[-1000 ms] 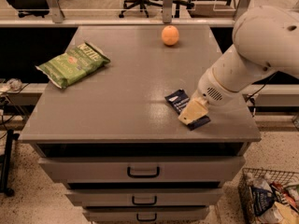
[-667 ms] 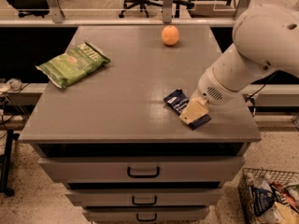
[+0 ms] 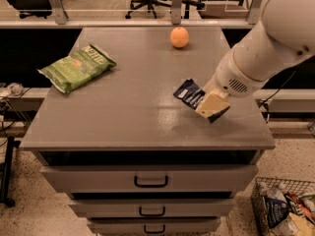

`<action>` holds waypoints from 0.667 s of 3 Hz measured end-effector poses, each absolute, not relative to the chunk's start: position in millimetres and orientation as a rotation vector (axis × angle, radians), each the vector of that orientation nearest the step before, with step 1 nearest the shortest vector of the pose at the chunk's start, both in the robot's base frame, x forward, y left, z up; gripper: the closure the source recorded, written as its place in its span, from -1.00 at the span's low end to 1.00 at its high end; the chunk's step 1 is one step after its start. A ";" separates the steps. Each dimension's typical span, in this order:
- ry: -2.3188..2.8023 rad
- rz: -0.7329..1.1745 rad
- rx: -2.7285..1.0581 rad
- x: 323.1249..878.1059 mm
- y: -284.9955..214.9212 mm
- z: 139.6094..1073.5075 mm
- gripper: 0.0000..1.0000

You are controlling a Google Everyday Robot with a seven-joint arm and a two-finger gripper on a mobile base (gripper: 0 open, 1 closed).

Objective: Move rxbar blueberry near orange

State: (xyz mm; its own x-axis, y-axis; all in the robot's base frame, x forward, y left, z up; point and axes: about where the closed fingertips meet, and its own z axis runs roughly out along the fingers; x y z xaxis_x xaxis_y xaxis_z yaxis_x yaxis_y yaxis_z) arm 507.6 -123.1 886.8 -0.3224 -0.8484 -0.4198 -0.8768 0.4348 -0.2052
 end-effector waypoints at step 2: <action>2.100 -0.042 -1.542 509.5 -139.5 940.9 1.00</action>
Offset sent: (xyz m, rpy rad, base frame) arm 0.0006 -0.0150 0.0429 -0.0527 -0.0854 0.0585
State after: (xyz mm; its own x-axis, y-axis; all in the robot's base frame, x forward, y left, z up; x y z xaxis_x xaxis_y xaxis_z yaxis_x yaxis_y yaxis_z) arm 509.5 -139.5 940.9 -0.2087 -0.8951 -0.3940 -0.8787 0.3485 -0.3262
